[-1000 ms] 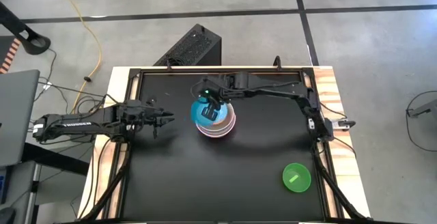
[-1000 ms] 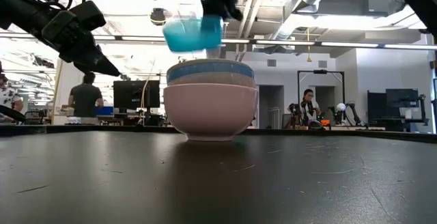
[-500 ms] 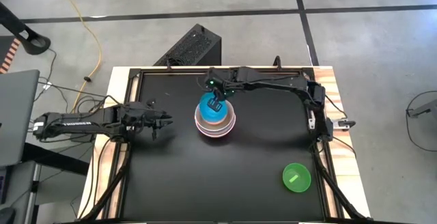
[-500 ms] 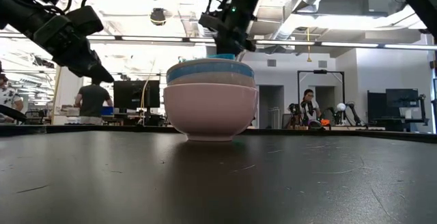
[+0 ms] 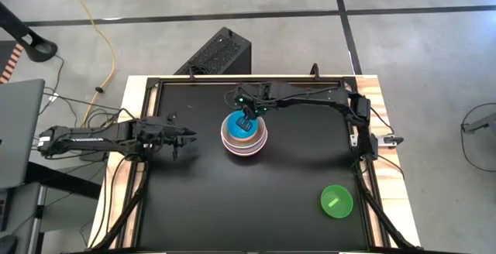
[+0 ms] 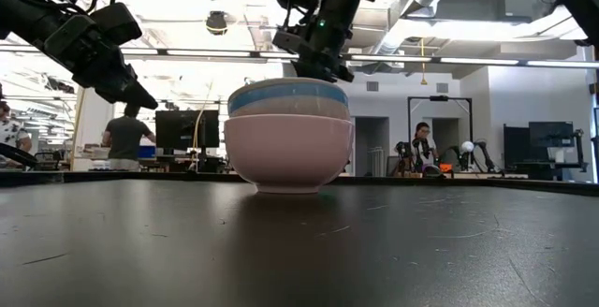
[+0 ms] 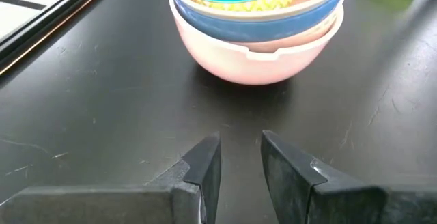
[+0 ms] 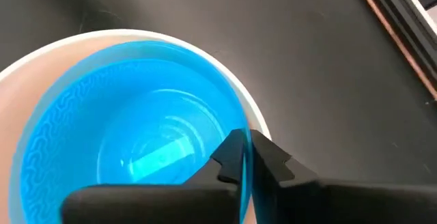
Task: Nest bowls inside each other
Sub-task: Stack the dark blue transparent bowl on top of the light blue bowl, then stack the green transparent bowl on top of the dark blue transparent bowl
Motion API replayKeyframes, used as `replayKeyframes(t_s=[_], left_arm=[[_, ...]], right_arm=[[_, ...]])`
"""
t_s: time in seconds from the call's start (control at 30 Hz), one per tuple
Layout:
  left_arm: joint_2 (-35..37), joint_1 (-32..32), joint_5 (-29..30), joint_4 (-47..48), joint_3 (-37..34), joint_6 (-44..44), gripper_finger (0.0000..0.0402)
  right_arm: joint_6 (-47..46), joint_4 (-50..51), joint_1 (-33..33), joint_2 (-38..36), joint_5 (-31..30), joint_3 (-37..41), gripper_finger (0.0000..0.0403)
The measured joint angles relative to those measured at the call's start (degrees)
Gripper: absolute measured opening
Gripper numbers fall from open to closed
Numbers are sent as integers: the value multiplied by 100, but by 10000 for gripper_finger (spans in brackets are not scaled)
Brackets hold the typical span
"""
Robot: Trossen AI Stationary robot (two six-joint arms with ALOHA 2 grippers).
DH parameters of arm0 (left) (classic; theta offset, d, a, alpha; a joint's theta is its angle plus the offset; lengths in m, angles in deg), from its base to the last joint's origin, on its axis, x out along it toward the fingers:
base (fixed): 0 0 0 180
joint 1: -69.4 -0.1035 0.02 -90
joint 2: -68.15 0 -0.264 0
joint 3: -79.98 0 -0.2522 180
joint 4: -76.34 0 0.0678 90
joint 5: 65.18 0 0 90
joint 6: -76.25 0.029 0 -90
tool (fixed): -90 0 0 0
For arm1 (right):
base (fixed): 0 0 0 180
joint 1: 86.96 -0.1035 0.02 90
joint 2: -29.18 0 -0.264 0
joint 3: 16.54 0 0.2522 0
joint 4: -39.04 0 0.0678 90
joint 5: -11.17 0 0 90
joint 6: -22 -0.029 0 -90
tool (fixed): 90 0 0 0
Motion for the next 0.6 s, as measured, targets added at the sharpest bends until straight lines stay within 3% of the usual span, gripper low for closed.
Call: replayKeyframes(t_s=[0.23,0.47,0.6], left_arm=[[-2,0,1,48,0,-44,94],[0,0,30,63,0,-44,94],[0,2,67,79,0,-44,94]], right_arm=[[-170,18,-123,-72,-239,-40,98],[-360,419,-148,-246,-231,-39,199],[-623,731,-188,-374,-159,-39,235]])
